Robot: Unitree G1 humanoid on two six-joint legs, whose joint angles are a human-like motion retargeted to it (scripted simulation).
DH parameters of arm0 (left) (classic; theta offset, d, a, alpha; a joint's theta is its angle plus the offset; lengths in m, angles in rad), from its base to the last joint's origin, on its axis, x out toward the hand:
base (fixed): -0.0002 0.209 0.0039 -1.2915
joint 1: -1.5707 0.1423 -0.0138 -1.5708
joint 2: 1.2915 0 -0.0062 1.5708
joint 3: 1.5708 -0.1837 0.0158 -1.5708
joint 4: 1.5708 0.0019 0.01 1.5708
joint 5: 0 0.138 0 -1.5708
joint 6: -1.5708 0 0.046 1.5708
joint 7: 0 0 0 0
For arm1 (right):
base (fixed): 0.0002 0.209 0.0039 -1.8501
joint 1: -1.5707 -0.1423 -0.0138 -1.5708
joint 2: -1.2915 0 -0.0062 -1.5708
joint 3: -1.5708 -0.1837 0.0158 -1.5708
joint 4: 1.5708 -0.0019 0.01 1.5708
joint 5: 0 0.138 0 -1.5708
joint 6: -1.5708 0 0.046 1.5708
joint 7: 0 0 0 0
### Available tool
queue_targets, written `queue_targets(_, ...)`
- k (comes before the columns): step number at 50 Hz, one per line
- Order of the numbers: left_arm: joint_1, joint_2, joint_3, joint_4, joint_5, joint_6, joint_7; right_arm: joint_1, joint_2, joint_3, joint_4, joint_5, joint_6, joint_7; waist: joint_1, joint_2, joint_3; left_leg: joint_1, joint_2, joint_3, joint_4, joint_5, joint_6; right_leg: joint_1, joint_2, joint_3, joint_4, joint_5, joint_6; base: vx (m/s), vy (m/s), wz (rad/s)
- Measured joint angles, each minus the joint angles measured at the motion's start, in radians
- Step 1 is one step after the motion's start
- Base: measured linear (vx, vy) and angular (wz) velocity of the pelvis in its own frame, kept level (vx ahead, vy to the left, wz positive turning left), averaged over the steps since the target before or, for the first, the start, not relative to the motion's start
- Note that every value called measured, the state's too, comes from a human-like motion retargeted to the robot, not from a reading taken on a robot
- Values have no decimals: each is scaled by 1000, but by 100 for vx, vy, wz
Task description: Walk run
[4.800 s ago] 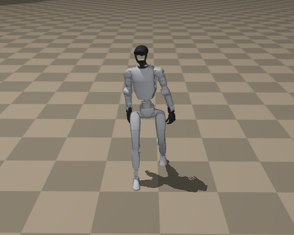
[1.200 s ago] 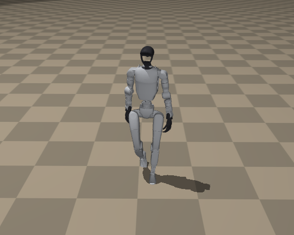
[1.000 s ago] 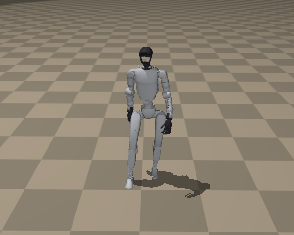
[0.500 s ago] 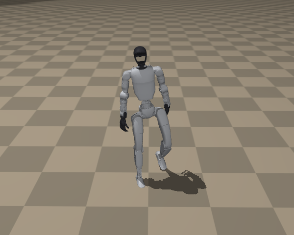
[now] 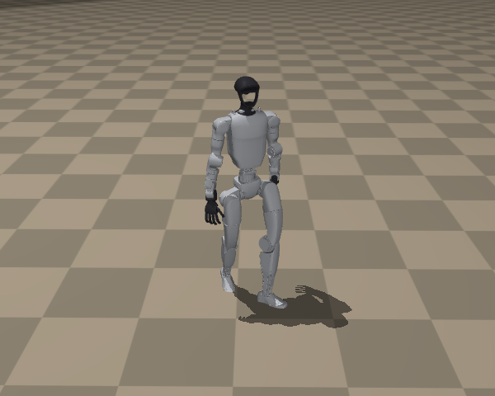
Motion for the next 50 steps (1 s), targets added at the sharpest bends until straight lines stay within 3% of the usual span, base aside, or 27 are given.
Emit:
queue_targets(3,-35,-6,-25,-53,-43,-3,29,51,1,-2,42,-22,-2,-44,16,46,-7,67,14,-30,-32,-35,14,-37,28,17,165,185,106,68,10,83)
queue_targets(6,-70,-16,-52,-134,-79,-25,36,80,-1,-4,65,-48,41,-56,0,112,-5,107,41,-109,-33,-61,14,-131,98,92,398,262,124,55,13,104)
queue_targets(10,-148,-18,-104,-237,-63,-44,33,112,2,-53,73,-26,82,-55,-11,181,4,151,57,-201,-32,-76,1,-261,143,179,626,167,102,51,19,139)
queue_targets(13,-195,-2,-162,-300,-54,-66,40,151,17,-67,70,44,55,-48,-30,204,0,188,51,-267,-42,-76,-5,-328,119,193,647,80,19,43,9,178)
queue_targets(16,-227,12,-207,-354,-52,-92,31,182,28,-73,69,91,53,-39,-52,203,-7,222,25,-325,-45,-78,-4,-367,75,227,542,28,-58,53,9,190)
queue_targets(20,-263,23,-233,-384,-41,-117,9,189,29,-69,87,120,67,-21,-68,171,-4,267,-42,-434,-36,-88,0,-382,96,449,276,17,-66,49,8,178)
queue_targets(27,-258,40,-226,-303,-13,-102,30,164,16,-51,60,76,92,-6,-103,93,37,383,-179,-655,-14,-101,7,-398,9,631,-147,-3,18,50,5,175)
queue_targets(30,-230,46,-189,-217,-3,-67,39,150,6,-50,40,63,95,-11,-88,79,61,436,-204,-718,16,-116,5,-382,26,701,-240,-25,153,57,-2,117)
queue_targets(33,-194,50,-136,-112,-14,1,37,129,-6,-67,37,64,104,-4,-85,66,56,455,-243,-772,53,-94,-1,-351,31,778,-228,77,136,60,0,140)
queue_targets(35,-163,57,-105,-47,-33,50,29,127,-11,-87,38,75,108,5,-116,71,43,456,-255,-829,109,-52,-27,-348,14,678,-191,145,63,58,-3,227)
queue_targets(38,-117,62,-71,20,-67,112,10,131,-13,-119,53,122,122,16,-108,94,22,406,-249,-846,269,123,-126,-319,19,632,-153,54,-12,69,-11,204)
queue_targets(40,-83,50,-68,34,-105,132,21,136,-25,-131,66,163,123,30,-76,98,6,322,-254,-805,422,288,-258,-305,-2,572,-128,14,-30,58,2,188)
queue_targets(42,-55,41,-57,33,-145,97,35,125,-38,-107,72,180,115,38,-87,97,0,220,-189,-674,569,373,-400,-287,-25,475,-115,-15,-64,46,2,232)
queue_targets(43,-41,40,-53,26,-158,73,28,117,-44,-89,76,179,115,39,-89,95,-2,178,-140,-586,624,407,-443,-276,-33,429,-112,-29,-83,43,-4,228)
queue_targets(45,-16,40,-53,-4,-165,47,-9,84,-55,-54,87,162,134,44,-91,87,0,101,-62,-447,723,395,-404,-249,-48,338,-106,-59,-110,34,-7,214)
queue_targets(46,-6,36,-54,-23,-158,51,-21,64,-59,-46,90,141,151,53,-82,79,2,67,-50,-410,755,339,-372,-238,-53,300,-102,-70,-120,34,-8,191)
queue_targets(48,8,26,-54,-53,-138,55,-17,30,-64,-44,83,87,183,75,-54,68,5,5,-35,-353,773,281,-323,-211,-58,232,-101,-91,-134,39,-7,161)
queue_targets(50,14,11,-48,-61,-118,46,28,11,-68,-49,54,36,191,102,-19,60,9,-49,-62,-363,733,241,-314,-180,-57,173,-106,-109,-139,31,-5,139)
